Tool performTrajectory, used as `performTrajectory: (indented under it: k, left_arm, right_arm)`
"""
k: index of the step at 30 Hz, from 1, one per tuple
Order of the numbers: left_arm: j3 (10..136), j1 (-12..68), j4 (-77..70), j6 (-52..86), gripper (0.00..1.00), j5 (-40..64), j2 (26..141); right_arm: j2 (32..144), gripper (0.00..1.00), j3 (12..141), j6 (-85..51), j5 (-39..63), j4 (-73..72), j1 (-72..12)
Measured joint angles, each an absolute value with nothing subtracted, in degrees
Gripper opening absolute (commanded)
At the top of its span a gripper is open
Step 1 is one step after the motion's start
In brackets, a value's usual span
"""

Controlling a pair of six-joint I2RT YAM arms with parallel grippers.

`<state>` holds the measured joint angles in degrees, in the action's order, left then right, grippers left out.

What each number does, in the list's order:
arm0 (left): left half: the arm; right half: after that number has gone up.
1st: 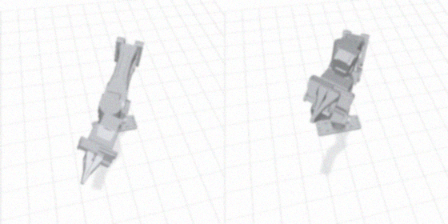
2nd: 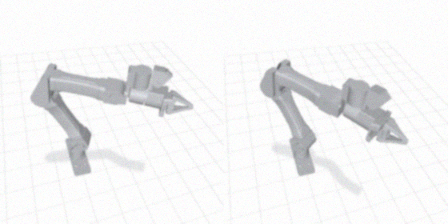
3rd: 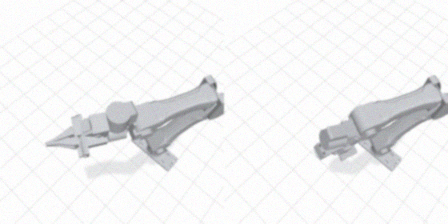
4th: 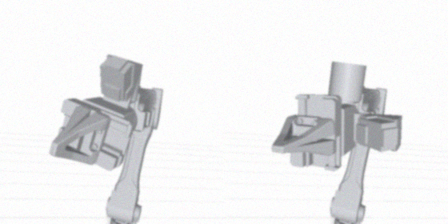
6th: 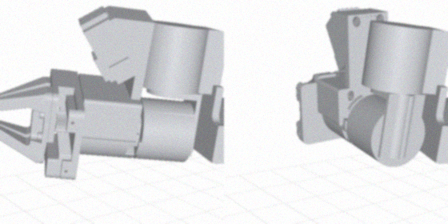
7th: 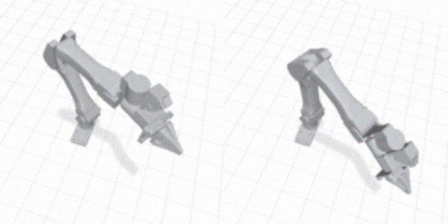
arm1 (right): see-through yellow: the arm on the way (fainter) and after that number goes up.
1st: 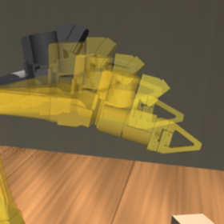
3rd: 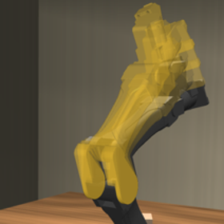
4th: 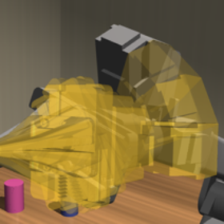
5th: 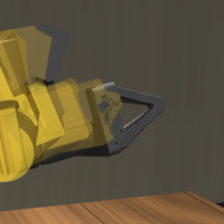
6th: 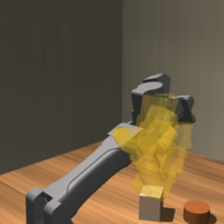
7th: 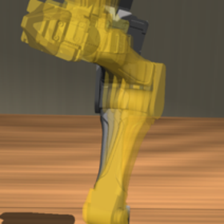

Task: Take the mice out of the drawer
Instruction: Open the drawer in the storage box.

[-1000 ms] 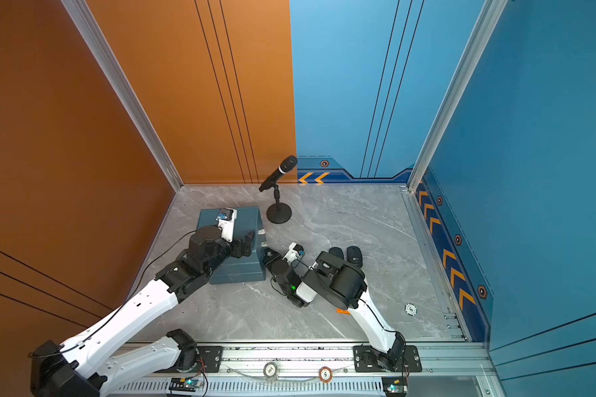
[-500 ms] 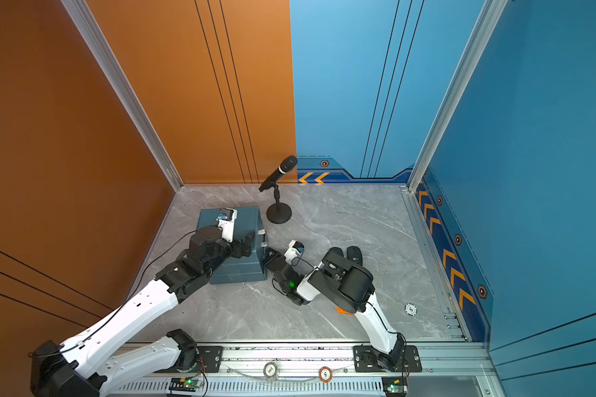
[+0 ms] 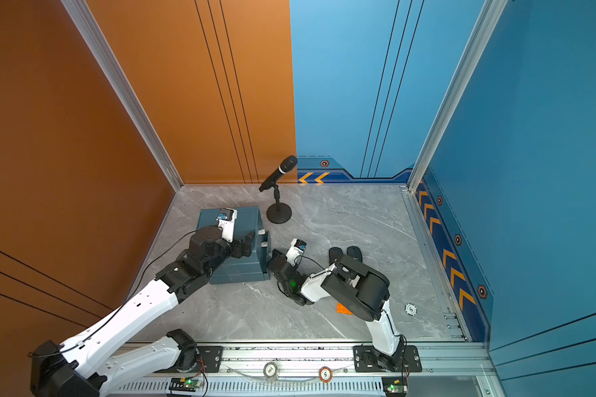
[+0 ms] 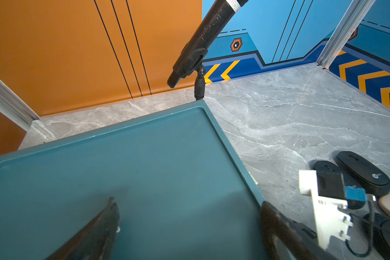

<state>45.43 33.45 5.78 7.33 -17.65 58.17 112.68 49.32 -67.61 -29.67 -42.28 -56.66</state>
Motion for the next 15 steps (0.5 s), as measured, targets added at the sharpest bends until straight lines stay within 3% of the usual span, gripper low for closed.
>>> performTrajectory:
  k: [10, 15]
  left_arm:
    - [45.4, 33.5, 5.8, 7.3, 0.98, -17.6, 58.2]
    - [45.4, 33.5, 5.8, 7.3, 0.98, -17.6, 58.2]
  right_arm:
    - [109.2, 0.01, 44.6, -64.0, -31.2, -39.0, -54.0]
    - [106.5, 0.36, 44.3, -61.2, -26.0, -38.9, -53.2]
